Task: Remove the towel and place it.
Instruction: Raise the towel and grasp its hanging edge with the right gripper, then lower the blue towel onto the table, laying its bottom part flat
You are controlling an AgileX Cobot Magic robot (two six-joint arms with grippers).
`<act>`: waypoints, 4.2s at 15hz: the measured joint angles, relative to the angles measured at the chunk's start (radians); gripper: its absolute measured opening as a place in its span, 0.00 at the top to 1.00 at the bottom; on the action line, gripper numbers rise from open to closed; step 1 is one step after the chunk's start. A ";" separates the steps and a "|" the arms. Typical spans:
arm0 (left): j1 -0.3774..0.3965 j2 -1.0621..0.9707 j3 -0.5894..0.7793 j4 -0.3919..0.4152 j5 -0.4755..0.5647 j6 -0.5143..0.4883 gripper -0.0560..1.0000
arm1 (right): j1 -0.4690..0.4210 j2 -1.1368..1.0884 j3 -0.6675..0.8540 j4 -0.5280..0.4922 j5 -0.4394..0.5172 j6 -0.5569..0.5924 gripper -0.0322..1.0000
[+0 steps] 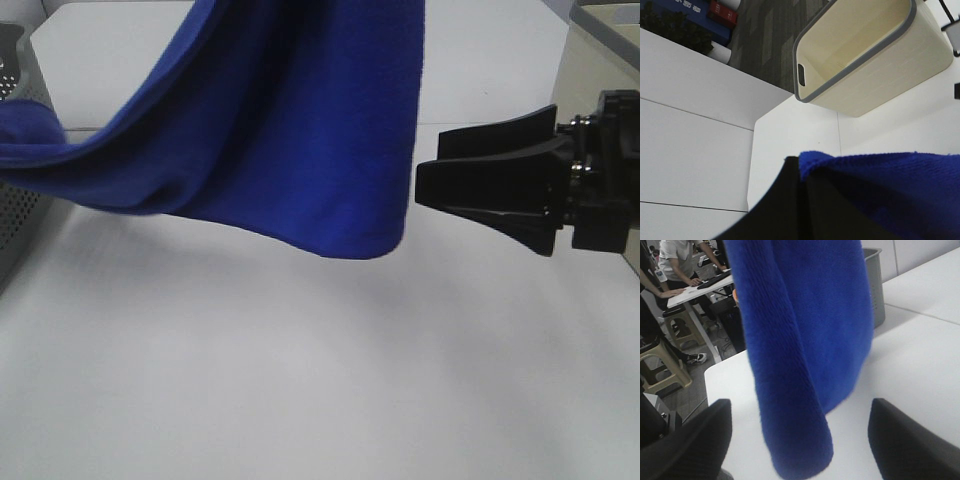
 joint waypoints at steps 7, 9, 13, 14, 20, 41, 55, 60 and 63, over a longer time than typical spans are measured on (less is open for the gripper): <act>0.000 0.013 0.000 0.014 -0.004 0.000 0.95 | 0.127 0.090 -0.052 0.005 -0.016 -0.021 0.31; 0.000 0.034 0.000 0.064 -0.004 0.000 0.95 | 0.127 0.090 -0.052 0.005 -0.016 -0.021 0.33; 0.000 0.035 0.000 0.072 -0.004 0.000 0.95 | 0.127 0.090 -0.052 0.005 -0.052 -0.021 0.35; 0.000 0.035 0.000 0.073 -0.004 0.000 0.95 | 0.127 0.090 -0.053 0.005 -0.052 -0.021 0.35; 0.000 0.035 0.000 0.064 -0.004 0.000 0.95 | 0.127 0.096 -0.090 0.005 -0.094 -0.033 0.35; 0.000 0.071 0.000 0.136 0.012 -0.234 0.95 | 0.127 -0.110 -0.240 -0.591 -0.060 0.852 0.97; -0.001 -0.048 0.000 0.271 0.395 -0.989 0.95 | 0.127 -0.272 -0.964 -1.448 0.150 1.618 0.97; -0.002 -0.201 0.000 0.147 0.399 -1.138 0.95 | 0.127 -0.429 -0.964 -1.332 0.155 1.618 0.97; -0.002 -0.297 0.101 0.057 0.399 -1.210 0.95 | 0.127 -0.509 -0.965 -1.262 0.156 1.614 0.97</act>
